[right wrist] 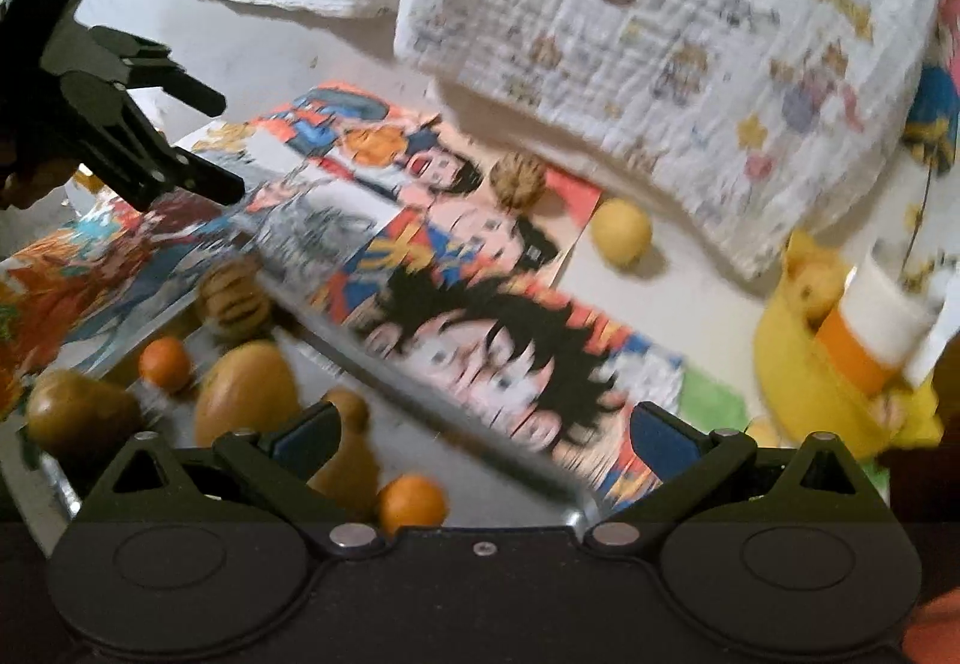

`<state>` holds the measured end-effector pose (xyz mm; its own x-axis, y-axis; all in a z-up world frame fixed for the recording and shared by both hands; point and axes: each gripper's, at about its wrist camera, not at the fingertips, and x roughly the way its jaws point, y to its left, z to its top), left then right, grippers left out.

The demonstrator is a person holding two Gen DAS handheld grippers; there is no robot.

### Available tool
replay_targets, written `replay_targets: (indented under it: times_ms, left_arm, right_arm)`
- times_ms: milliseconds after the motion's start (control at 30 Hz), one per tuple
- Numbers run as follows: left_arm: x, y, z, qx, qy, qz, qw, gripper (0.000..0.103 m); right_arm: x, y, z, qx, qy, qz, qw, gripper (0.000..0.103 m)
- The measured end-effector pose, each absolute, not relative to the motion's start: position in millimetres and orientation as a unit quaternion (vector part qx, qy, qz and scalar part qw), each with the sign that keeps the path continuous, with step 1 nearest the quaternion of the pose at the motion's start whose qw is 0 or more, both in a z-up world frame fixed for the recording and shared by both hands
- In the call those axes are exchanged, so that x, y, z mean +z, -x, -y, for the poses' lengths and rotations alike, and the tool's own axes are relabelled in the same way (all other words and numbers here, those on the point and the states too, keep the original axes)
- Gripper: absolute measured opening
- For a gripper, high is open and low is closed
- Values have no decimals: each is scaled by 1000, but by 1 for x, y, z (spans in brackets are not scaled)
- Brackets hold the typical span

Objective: Organize fruits
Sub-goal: 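Move right tool toward the lemon while left tool approaches the striped fruit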

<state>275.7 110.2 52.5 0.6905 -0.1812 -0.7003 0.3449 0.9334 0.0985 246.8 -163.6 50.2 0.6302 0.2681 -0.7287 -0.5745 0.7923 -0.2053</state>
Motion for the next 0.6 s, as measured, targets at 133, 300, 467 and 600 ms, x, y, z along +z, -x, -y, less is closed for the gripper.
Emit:
replay_targets:
  times_ms: [133,300,467,600]
  left_arm:
    - [53,-303,-101,-147,-126,-360,912,103]
    - [55,-333,-87,-140,-125,-356,915,102]
    - [56,-359,-74,-134,-127,-350,918,102]
    - [50,-380,-64,-128,-133,-349,919,102]
  right_arm:
    - [55,-270,159,231,234,-341,880,102]
    - [60,-299,155,221,247,-324,886,102]
    - [64,-326,153,196,242,-291,905,102]
    - [64,-345,152,190,234,-260,918,102]
